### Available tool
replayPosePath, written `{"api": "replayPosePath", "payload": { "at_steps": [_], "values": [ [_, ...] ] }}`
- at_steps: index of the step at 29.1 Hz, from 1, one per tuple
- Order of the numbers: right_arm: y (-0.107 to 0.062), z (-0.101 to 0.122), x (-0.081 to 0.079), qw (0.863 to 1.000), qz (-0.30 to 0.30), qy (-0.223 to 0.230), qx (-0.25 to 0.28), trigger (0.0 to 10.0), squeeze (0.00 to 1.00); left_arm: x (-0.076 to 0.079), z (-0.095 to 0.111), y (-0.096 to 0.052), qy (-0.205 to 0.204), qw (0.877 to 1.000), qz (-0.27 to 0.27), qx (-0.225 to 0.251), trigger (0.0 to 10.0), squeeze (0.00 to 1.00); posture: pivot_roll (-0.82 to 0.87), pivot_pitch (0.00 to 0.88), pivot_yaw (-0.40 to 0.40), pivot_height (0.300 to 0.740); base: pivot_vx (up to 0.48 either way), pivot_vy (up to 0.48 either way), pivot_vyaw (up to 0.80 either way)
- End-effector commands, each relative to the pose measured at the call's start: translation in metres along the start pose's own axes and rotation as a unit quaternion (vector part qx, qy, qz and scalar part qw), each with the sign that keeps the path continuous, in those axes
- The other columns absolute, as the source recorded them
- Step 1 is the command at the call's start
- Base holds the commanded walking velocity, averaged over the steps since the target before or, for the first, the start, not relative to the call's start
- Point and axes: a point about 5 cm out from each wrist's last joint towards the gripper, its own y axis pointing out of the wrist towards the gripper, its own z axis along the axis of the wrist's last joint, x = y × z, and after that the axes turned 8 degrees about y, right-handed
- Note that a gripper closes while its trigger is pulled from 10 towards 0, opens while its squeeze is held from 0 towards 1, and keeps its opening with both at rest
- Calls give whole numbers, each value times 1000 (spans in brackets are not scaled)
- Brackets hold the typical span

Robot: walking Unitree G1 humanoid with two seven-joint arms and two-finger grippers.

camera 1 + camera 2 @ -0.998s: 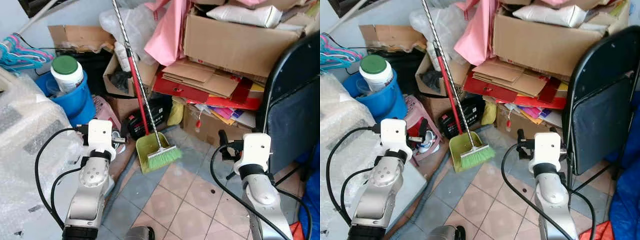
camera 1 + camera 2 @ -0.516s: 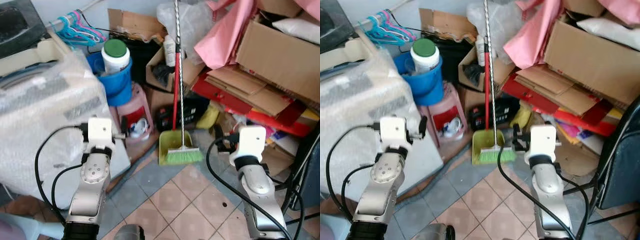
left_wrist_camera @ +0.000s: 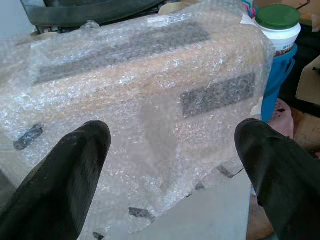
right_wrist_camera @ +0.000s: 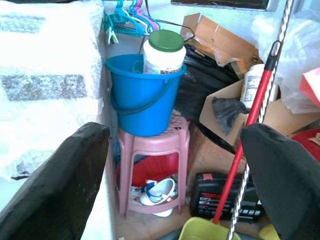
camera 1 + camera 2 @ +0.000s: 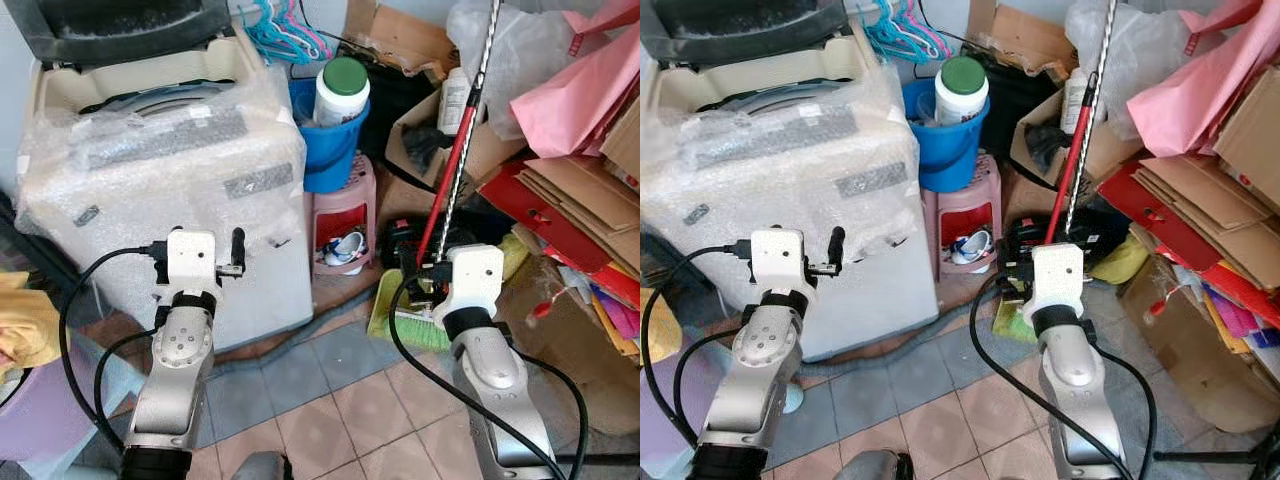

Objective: Clothes washing

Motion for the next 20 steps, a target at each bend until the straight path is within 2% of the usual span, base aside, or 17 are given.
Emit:
{"api": "replayPosePath", "payload": {
  "at_steps": [1, 11, 13, 20],
  "values": [
    [-2, 2, 0, 1000, -1, 6, 0, 10000, 0, -1, 2, -2, 5, 1000, -2, 1, 10000, 0, 27, 74, 45, 740, 0, 0, 800],
    [0, 3, 1, 1000, 5, 12, 0, 10000, 0, 0, 1, -3, 1, 1000, 1, -4, 10000, 0, 28, 82, 35, 740, 0, 0, 800],
    [1, 4, 2, 1000, 5, 14, 1, 10000, 0, 0, 1, -4, 1, 1000, 0, -4, 10000, 0, 26, 84, 34, 740, 0, 0, 456],
    [-2, 5, 7, 1000, -1, 17, 0, 10000, 0, -3, -2, -8, -7, 1000, 6, -12, 10000, 0, 25, 87, 28, 740, 0, 0, 0]
  ]
}}
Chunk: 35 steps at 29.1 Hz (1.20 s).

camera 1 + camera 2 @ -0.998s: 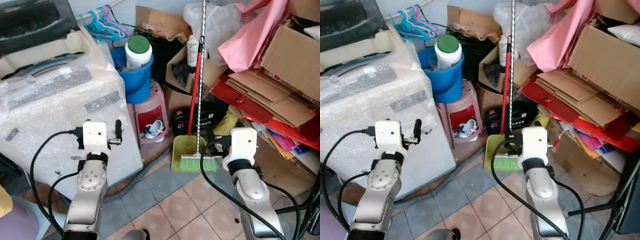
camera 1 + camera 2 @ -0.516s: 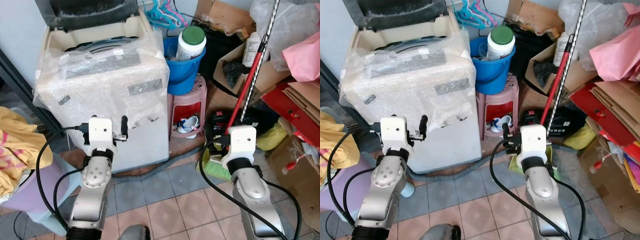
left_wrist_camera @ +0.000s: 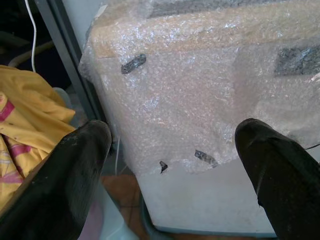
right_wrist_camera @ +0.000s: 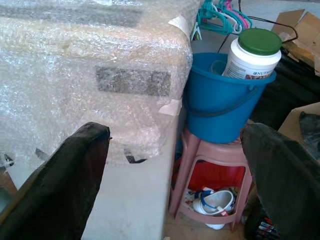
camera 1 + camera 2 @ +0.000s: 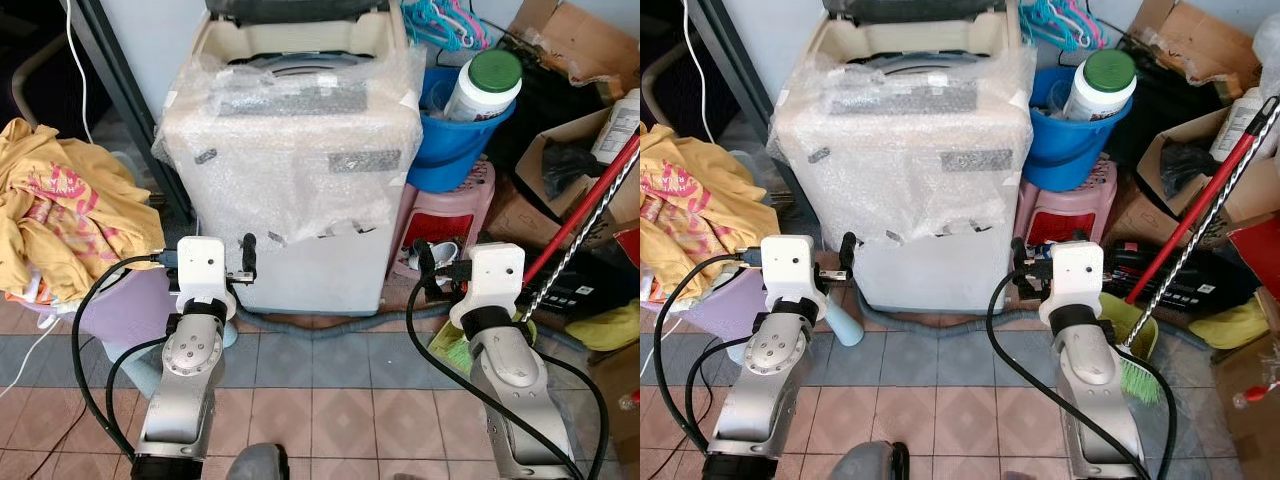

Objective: Clothes washing

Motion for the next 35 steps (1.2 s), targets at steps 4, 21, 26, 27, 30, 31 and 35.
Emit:
{"api": "replayPosePath", "payload": {
  "at_steps": [4, 21, 26, 27, 30, 31, 35],
  "values": [
    [-1, 2, 3, 1000, -3, 4, 0, 10000, 0, -1, 5, -1, -1, 1000, 1, 9, 10000, 0, 27, 91, 26, 740, 0, 0, 0],
    [-1, 5, 0, 1000, 2, 16, -2, 10000, 0, -2, 11, 0, -21, 1000, 11, 17, 10000, 0, 36, 106, 4, 740, 0, 339, 0],
    [0, 6, -1, 1000, -1, 20, 3, 10000, 0, -5, 10, -2, -1, 1000, 6, 24, 10000, 0, 28, 97, 23, 740, 0, 479, 0],
    [0, 6, -1, 1000, -2, 20, 3, 10000, 0, -5, 11, -2, 2, 1000, 5, 27, 10000, 0, 28, 97, 23, 740, 0, 476, 0],
    [-3, 4, 1, 1000, -6, 18, 0, 10000, 0, -5, 7, -4, -2, 1000, 8, 17, 10000, 0, 15, 86, 36, 740, 0, 159, 0],
    [-5, 4, 2, 1000, -10, 16, 0, 10000, 0, -6, 5, -7, 4, 1000, 9, 17, 10000, 0, 10, 80, 42, 740, 0, 0, 0],
    [-8, 3, 5, 1000, -19, 17, 1, 10000, 0, -4, 3, -7, 4, 1000, 0, 15, 10000, 0, 8, 72, 50, 740, 0, 0, 0]
  ]
}}
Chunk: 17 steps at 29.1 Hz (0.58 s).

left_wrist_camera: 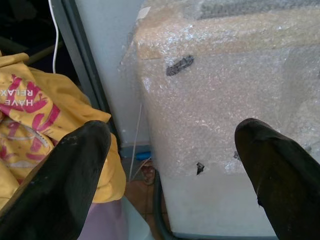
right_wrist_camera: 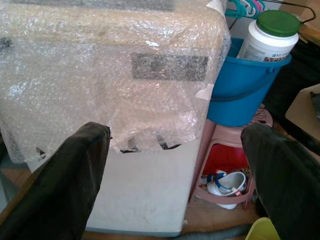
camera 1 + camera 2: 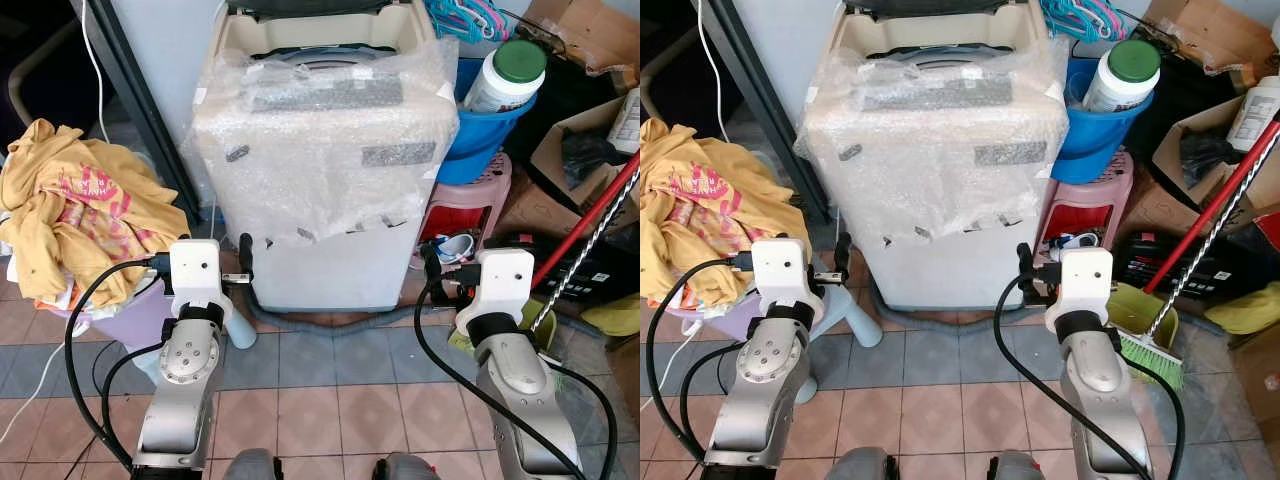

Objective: Clothes washing

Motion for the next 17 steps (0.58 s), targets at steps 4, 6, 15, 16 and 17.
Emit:
{"api": "replayPosePath", "payload": {
  "at_steps": [4, 6, 15, 16, 17],
  "values": [
    [2, 7, -1, 1000, 5, -10, 17, 10000, 0, 1, 4, 3, -25, 1000, -3, 5, 10000, 0, 9, 69, 50, 740, 0, 0, 0],
    [4, 9, -4, 999, 19, -29, 22, 10000, 0, 2, 6, 4, -33, 999, -7, 10, 10000, 0, 10, 68, 49, 740, 0, 0, 400],
    [8, 11, -7, 999, 32, -31, 28, 10000, 0, 2, 6, 4, -34, 999, -10, 15, 10000, 0, 14, 70, 44, 740, 390, 0, 790],
    [8, 11, -7, 999, 32, -31, 28, 10000, 0, 2, 6, 4, -34, 999, -10, 15, 10000, 0, 14, 70, 44, 740, 461, 0, 788],
    [8, 11, -7, 999, 31, -31, 28, 10000, 0, 2, 6, 5, -36, 999, -10, 14, 10000, 0, 14, 69, 44, 740, 465, 0, 788]
  ]
}}
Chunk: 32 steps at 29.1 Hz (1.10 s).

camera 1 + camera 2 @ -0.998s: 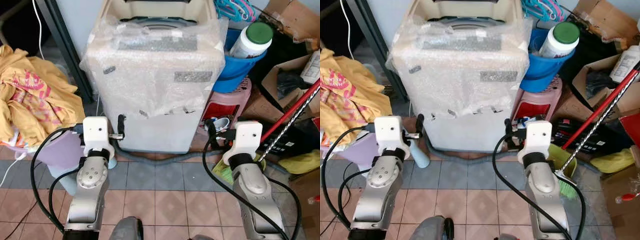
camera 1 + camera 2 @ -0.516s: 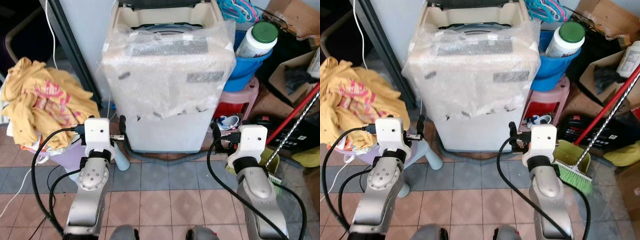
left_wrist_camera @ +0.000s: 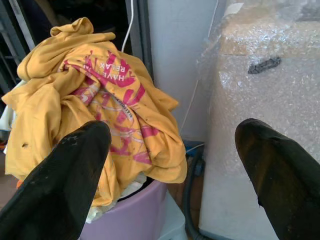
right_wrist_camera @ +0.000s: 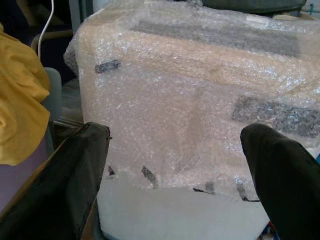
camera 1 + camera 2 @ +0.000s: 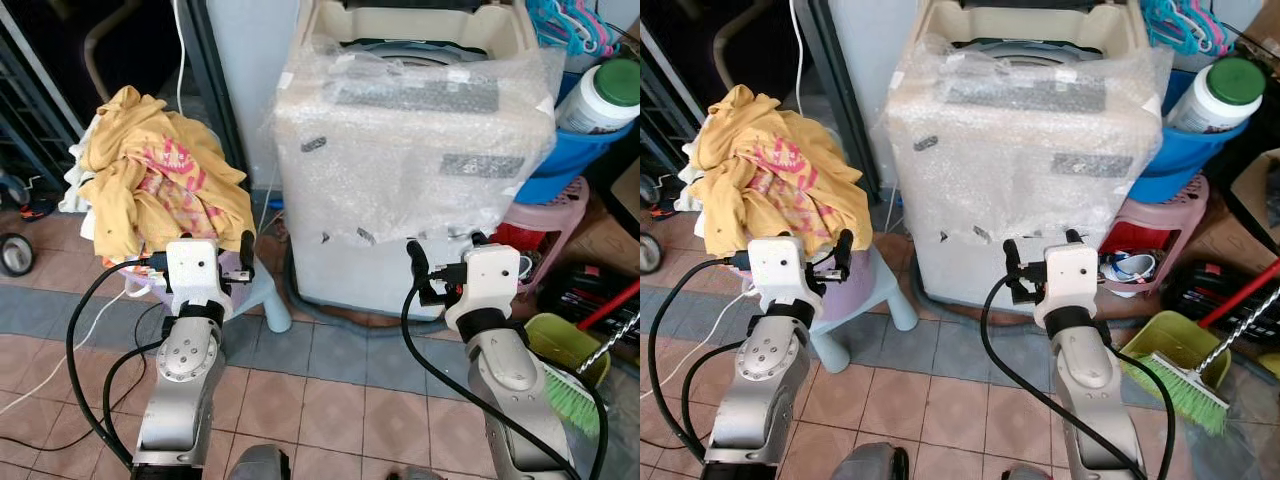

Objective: Clothes washing

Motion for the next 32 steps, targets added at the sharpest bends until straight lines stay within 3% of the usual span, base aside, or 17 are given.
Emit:
{"api": "replayPosePath", "payload": {
  "at_steps": [1, 8, 12, 15, 28, 32],
  "values": [
    [3, 1, -3, 1000, 3, 5, 3, 10000, 0, -3, -2, 1, 1, 1000, 0, -4, 10000, 0, 13, 70, 44, 740, 458, 0, 788],
    [4, 0, -2, 1000, 6, 9, 3, 10000, 0, -2, -4, 3, -1, 1000, 3, -10, 10000, 0, 11, 65, 46, 740, 438, 0, 679],
    [6, -1, -7, 999, 36, 18, -1, 10000, 0, -2, -5, 4, -3, 1000, 14, -20, 10000, 0, 12, 63, 43, 740, 337, 338, 0],
    [8, 0, -17, 996, 88, -28, 0, 10000, 0, -2, -6, 4, -6, 999, 21, -23, 10000, 0, 15, 62, 39, 740, 0, 432, 533],
    [14, -3, -22, 990, 138, -23, -5, 10000, 0, -4, -6, 3, 6, 999, 37, -26, 10000, 0, 31, 69, 34, 740, 0, 450, 788],
    [14, -5, -25, 988, 150, -30, -6, 10000, 0, -5, -6, 3, 14, 999, 38, -24, 10000, 0, 35, 68, 32, 740, 0, 62, 775]
  ]
}}
